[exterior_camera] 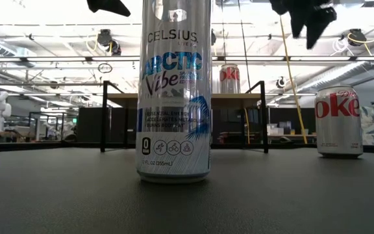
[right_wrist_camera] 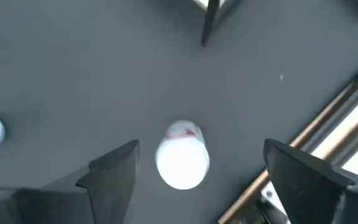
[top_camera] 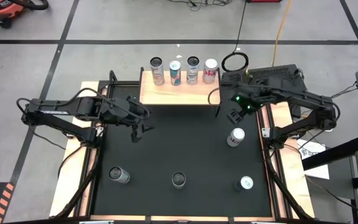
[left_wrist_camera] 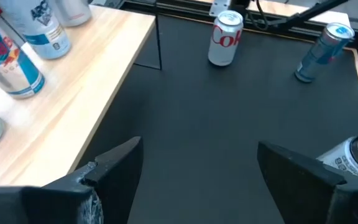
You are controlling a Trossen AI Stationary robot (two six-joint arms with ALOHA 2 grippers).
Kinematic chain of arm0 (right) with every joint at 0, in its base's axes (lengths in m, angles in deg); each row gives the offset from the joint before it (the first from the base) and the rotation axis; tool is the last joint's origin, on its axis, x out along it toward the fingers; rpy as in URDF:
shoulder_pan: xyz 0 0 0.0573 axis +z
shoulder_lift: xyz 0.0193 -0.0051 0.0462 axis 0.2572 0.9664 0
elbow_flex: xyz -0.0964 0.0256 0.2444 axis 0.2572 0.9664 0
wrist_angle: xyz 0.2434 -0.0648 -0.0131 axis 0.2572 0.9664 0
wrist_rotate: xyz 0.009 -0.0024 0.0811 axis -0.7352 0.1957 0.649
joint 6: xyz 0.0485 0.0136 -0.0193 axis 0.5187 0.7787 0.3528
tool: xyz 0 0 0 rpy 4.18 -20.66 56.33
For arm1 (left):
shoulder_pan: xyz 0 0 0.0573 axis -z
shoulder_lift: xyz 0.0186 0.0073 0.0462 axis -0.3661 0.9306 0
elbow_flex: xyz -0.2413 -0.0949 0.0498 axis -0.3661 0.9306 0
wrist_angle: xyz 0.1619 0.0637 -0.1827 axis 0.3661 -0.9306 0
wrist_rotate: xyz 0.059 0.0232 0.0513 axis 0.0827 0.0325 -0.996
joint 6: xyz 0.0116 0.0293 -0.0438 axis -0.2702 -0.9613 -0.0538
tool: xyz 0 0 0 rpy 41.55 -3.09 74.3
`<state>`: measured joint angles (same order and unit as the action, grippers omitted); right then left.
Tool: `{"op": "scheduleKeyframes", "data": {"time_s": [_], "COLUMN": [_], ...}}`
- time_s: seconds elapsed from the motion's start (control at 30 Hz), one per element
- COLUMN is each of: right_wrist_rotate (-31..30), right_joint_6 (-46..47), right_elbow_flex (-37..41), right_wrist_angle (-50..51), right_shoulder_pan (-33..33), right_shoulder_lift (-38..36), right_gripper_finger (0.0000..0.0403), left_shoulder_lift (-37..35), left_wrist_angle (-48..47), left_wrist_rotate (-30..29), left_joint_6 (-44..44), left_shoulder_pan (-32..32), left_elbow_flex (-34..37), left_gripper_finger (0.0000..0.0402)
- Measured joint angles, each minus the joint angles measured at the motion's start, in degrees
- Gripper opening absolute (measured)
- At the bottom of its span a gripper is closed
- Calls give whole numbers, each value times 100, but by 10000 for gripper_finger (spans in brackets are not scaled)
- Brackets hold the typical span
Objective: Place canned beverage on shelf
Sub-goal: Put the white soda can on the shelf
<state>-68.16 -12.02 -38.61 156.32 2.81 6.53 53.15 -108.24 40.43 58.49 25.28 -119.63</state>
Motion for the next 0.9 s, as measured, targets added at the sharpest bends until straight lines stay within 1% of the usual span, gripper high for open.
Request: {"op": "scheduleKeyframes", "data": {"time_s": [0.1, 0.27, 0.5, 0.7, 0.9], "right_wrist_rotate": [10, 9, 157, -38, -36], "right_joint_6": [11, 20, 176, 767, 922], "right_elbow_flex": [334, 575, 595, 595, 597], "right_wrist_angle": [-3, 1, -3, -3, -1], "right_shoulder_pan": [94, 236, 575, 814, 1048], "right_shoulder_lift": [7, 1, 1, 1, 30], "right_gripper_finger": [322, 322, 323, 323, 323], "left_shoulder_lift": [0, 0, 0, 0, 0], "left_wrist_angle": [0, 0, 0, 1, 0], "left_wrist_rotate": [1, -1, -1, -1, -1], "left_joint_6": [-110, -187, -314, -288, -288], "left_shoulder_pan": [25, 20, 20, 20, 20], "left_elbow_flex": [0, 0, 0, -2, -2], "left_gripper_finger": [316, 316, 316, 316, 316]}}
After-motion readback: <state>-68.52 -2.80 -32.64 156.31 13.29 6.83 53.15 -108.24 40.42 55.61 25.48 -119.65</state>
